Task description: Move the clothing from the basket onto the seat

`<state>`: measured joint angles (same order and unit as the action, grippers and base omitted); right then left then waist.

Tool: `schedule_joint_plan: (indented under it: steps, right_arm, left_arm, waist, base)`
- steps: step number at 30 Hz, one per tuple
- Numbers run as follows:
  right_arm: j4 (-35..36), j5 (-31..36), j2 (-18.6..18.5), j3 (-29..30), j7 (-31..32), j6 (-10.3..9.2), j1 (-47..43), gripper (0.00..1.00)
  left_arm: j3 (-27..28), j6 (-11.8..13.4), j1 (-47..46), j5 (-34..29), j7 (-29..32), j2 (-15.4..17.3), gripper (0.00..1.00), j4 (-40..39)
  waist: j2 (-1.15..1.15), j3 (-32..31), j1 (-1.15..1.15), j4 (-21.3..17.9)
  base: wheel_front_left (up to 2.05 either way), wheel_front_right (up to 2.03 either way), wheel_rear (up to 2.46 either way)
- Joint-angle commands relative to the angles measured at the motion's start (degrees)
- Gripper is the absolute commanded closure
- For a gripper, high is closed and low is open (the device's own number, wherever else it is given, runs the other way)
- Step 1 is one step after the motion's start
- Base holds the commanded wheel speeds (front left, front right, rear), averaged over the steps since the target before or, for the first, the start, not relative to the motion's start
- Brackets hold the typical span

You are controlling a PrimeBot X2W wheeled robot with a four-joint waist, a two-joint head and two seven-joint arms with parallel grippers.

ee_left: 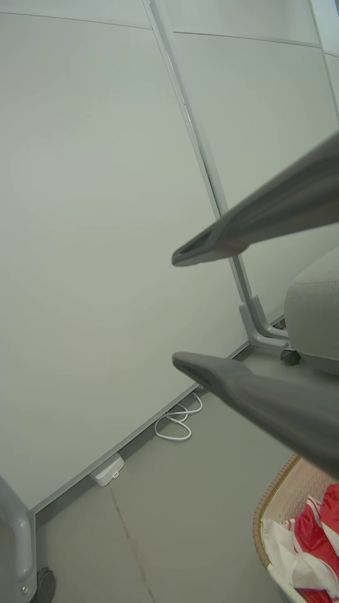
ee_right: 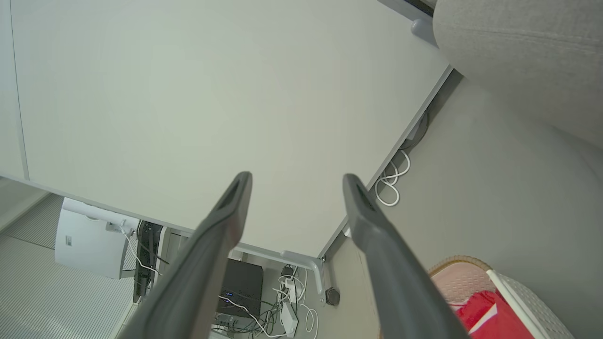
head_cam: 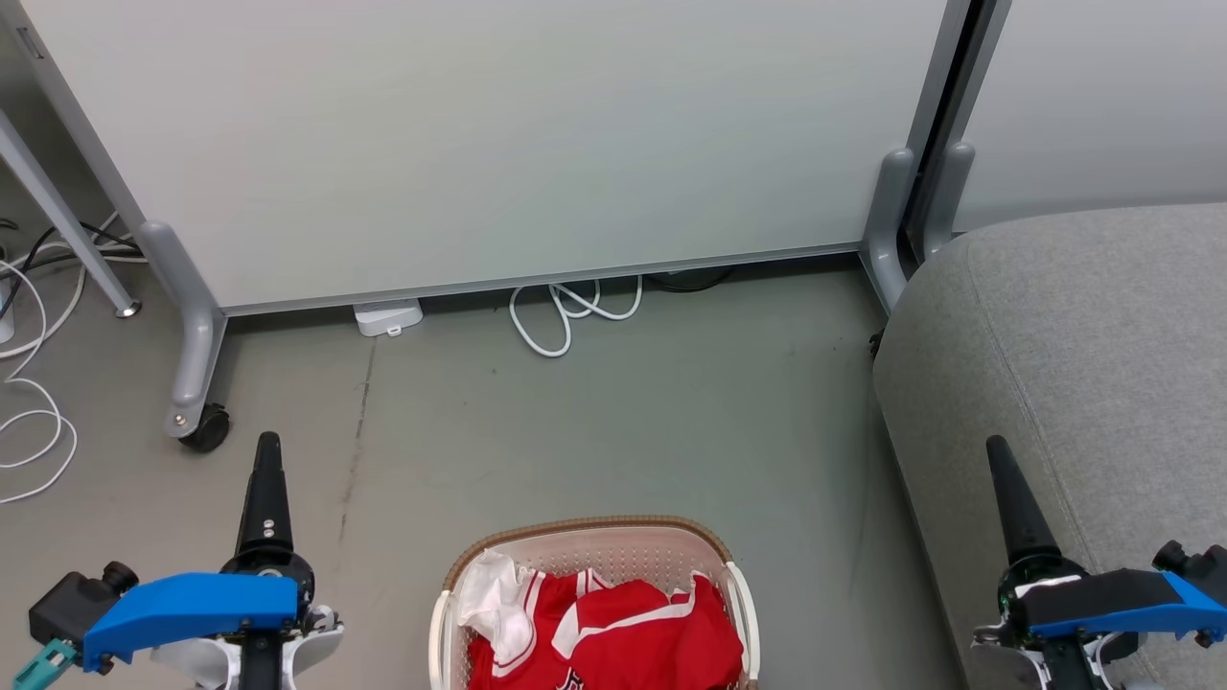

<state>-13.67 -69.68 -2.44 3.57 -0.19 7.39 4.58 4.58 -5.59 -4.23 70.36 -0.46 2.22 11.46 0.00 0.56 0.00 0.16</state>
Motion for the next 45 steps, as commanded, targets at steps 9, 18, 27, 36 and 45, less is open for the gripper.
schedule_joint_plan:
  steps: [9, 18, 27, 36, 45]
  right_arm:
    - [2.2, 12.9, -0.3, -2.2, -2.8, 0.09, 1.6, 0.0]
    - [2.0, 21.6, -0.4, -3.4, -4.5, 0.1, 1.5, 0.0]
    - [1.2, 29.3, -0.4, -4.8, -6.1, 0.11, 1.4, 0.0]
    - [0.6, 35.3, -0.5, -5.5, -7.7, 0.12, 1.3, 0.0]
    - [0.2, 40.8, -0.5, -6.0, -9.0, 0.12, 1.4, 0.0]
  left_arm:
    - [-2.9, 1.9, -2.1, -14.9, -2.6, 0.5, 0.0, -2.1]
    - [-5.4, 3.3, -2.2, -25.8, -4.4, 0.6, 0.0, -1.5]
    - [-8.2, 4.4, -2.5, -33.9, -6.0, 1.1, 0.0, -0.5]
    - [-10.3, 5.5, -2.6, -39.9, -7.5, 1.8, 0.0, 0.4]
    - [-11.6, 6.2, -2.7, -45.0, -8.9, 2.1, 0.0, 0.5]
  waist:
    - [0.0, 0.3, 0.0, 0.1]
    - [0.0, 0.6, 0.0, 0.1]
    - [0.0, 0.7, 0.0, 0.2]
    - [0.0, 0.7, 0.0, 0.3]
    - [0.0, 0.8, 0.0, 0.4]
  base:
    - [0.0, 0.0, 0.0]
    - [0.0, 0.0, 0.0]
    - [0.0, 0.0, 0.0]
    - [0.0, 0.0, 0.0]
    - [0.0, 0.0, 0.0]
